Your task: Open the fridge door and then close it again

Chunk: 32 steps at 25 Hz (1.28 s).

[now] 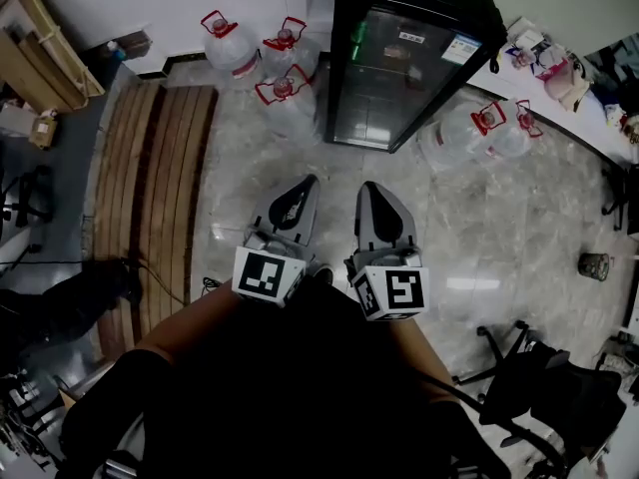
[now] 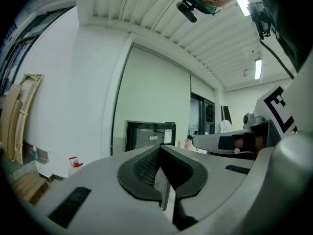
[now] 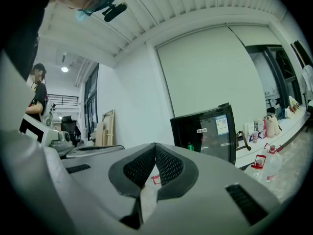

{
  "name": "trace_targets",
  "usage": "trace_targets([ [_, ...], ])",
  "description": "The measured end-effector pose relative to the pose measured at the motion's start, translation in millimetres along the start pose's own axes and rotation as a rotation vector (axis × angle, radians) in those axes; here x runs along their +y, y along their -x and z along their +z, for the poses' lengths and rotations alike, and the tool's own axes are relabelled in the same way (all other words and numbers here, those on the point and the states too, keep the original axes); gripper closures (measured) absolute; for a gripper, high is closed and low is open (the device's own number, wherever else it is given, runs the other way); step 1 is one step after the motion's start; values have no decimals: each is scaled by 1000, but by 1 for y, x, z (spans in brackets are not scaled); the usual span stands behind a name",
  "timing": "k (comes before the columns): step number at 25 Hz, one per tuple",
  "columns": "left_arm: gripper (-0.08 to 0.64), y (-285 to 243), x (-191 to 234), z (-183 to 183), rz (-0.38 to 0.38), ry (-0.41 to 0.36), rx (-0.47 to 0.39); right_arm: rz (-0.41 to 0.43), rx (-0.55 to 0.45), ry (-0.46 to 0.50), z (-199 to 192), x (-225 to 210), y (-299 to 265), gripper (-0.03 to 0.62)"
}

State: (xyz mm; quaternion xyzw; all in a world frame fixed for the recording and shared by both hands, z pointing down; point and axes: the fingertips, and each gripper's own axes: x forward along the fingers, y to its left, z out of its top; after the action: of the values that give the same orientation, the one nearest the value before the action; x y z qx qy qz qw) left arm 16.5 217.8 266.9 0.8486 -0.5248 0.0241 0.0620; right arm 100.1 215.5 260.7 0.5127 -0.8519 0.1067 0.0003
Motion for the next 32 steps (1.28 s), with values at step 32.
trace_targets([
  [32,462,-353,214,-128,-283,-59,59,-90,115,-47,-99,-148,-341,577],
])
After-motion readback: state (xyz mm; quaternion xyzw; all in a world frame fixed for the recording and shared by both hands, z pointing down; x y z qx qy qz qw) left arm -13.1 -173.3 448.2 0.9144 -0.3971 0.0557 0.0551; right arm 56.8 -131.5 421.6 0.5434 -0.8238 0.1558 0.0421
